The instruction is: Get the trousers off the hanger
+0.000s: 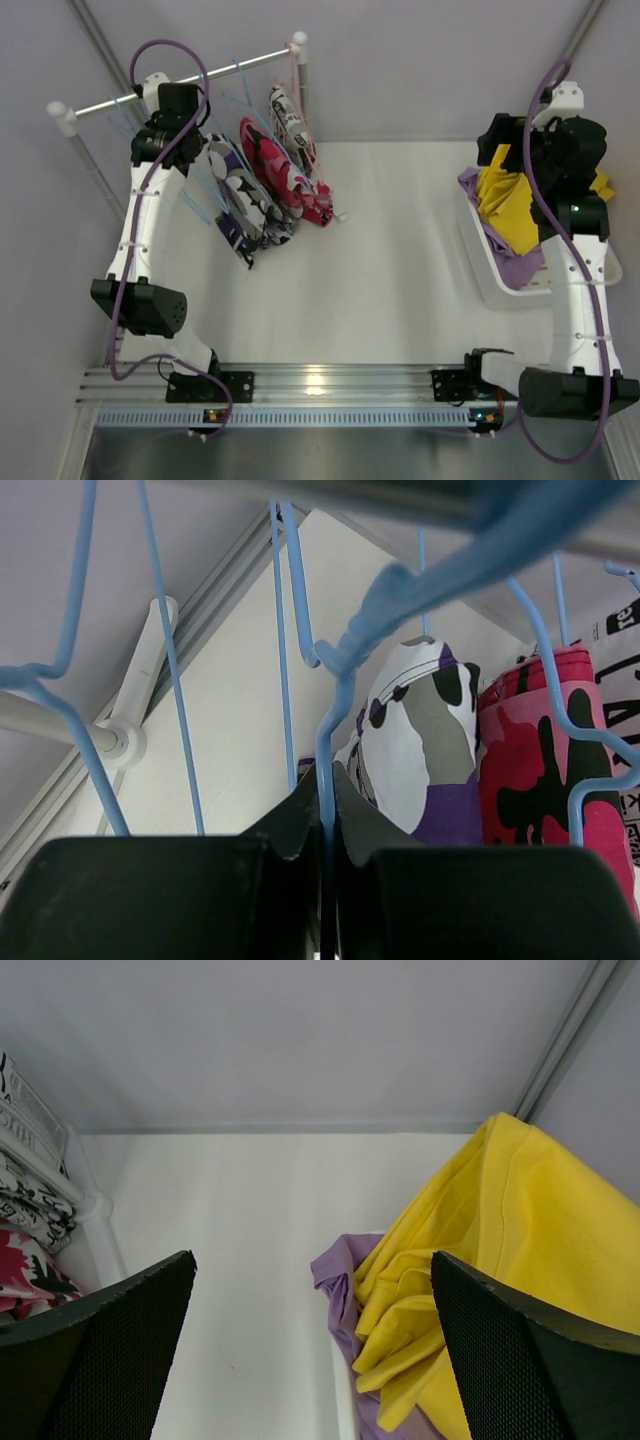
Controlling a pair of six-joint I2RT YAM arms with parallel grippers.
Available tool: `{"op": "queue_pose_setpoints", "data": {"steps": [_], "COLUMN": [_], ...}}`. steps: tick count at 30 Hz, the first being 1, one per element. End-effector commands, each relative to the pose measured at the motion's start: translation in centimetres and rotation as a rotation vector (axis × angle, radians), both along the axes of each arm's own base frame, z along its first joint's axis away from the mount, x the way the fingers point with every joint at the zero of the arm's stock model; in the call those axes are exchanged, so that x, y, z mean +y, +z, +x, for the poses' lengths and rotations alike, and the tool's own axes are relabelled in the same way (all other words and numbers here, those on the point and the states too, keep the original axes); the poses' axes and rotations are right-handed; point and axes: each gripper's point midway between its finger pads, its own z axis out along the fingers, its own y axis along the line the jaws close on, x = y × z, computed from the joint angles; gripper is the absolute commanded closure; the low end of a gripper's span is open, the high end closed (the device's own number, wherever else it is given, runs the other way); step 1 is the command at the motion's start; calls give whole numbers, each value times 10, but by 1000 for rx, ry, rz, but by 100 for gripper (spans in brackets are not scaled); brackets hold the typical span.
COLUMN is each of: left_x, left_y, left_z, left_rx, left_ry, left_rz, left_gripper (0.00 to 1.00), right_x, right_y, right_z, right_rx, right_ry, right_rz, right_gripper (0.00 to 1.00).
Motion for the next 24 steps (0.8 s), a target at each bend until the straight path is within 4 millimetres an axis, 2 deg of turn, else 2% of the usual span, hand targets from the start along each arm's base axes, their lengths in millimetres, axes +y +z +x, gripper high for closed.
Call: {"op": "queue_pose_setpoints", "data": {"steps": [1, 3, 5, 13, 14, 15, 17, 18, 19, 24], "left_x": [13, 14, 13, 11, 9, 6, 1, -1, -2, -7], "left_y": [9, 3, 0, -1, 1, 5, 13, 17, 26, 50], "left_z": [-2, -3, -5, -10, -11, -9, -15, -17, -21, -36], "left_rx": [-40, -27, -26, -34, -39, -60, -88, -103, -133, -190], "left_ry": [57, 60, 55, 34, 21, 2, -50, -62, -77, -136], "left_rz": [12, 11, 10, 2, 0, -5, -7, -7, -1, 1], "left_gripper": [91, 89, 80, 71, 68, 59, 54, 48, 44, 30], "right_x": [7, 7, 7, 7, 7, 7, 7, 7, 7, 9], "right_y": [28, 27, 27, 28, 29, 28, 27, 28, 28, 27], "right_z": [-5, -6, -7, -11, -12, -13, -14, -15, -16, -15], "right_rx": [-65, -60, -57, -54, -56, -53, -53, -54, -57, -55], "right_ry": [25, 25, 25, 24, 25, 24, 23, 24, 26, 31], "right_rz": [1, -1, -2, -3, -2, -3, -5, -5, -5, 8], "right_gripper": [0, 1, 0, 1, 0, 1, 1, 1, 1, 0]}}
